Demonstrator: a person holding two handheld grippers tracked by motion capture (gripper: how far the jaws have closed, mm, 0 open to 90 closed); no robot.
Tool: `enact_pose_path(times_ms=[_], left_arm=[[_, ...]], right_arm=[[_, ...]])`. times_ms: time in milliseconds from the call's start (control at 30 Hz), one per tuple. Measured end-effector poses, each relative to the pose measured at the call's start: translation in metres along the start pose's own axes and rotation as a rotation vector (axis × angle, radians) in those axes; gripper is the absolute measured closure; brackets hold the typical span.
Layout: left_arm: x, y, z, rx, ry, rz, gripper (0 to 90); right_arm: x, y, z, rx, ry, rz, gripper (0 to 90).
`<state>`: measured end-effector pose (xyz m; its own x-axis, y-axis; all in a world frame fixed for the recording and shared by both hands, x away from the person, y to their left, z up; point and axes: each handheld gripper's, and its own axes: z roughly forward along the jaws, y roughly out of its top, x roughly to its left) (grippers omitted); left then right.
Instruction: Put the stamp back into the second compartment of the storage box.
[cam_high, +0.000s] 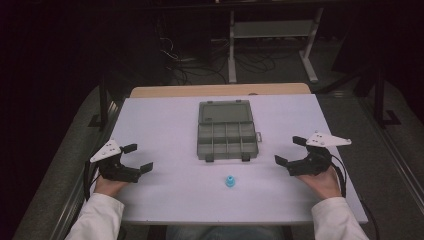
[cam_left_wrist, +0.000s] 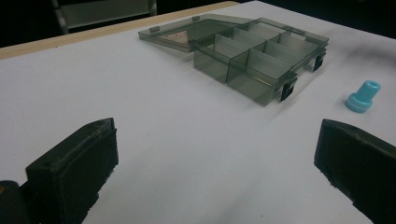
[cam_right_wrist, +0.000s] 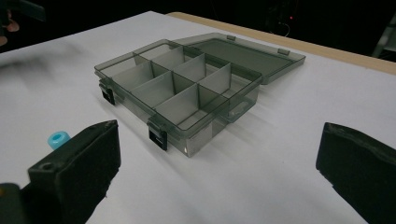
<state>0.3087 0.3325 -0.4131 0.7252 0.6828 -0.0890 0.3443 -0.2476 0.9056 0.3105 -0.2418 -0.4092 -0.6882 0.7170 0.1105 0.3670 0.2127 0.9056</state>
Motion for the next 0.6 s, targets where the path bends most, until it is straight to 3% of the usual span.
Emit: enact_pose_path(times_ms=[233,267,600], left_arm=[[-0.001,-0.0003,-0.0012,-0.011,-0.002,0.0,0.0],[0.0,-0.0004,-0.001,-0.017,0.001,-0.015,0.0],[-0.0016,0.0,-0.0014,-0.014,0.004,-0.004,0.0]], right_arm=[[0.0016,-0.0004,0.0005,0.001,0.0,-0.006,0.0],[0.002,-0.0001,0.0002,-0.001,0.0,-0.013,0.0],[0.0054,0.0006,-0.001,0.006,-0.004,-0.016,0.0]])
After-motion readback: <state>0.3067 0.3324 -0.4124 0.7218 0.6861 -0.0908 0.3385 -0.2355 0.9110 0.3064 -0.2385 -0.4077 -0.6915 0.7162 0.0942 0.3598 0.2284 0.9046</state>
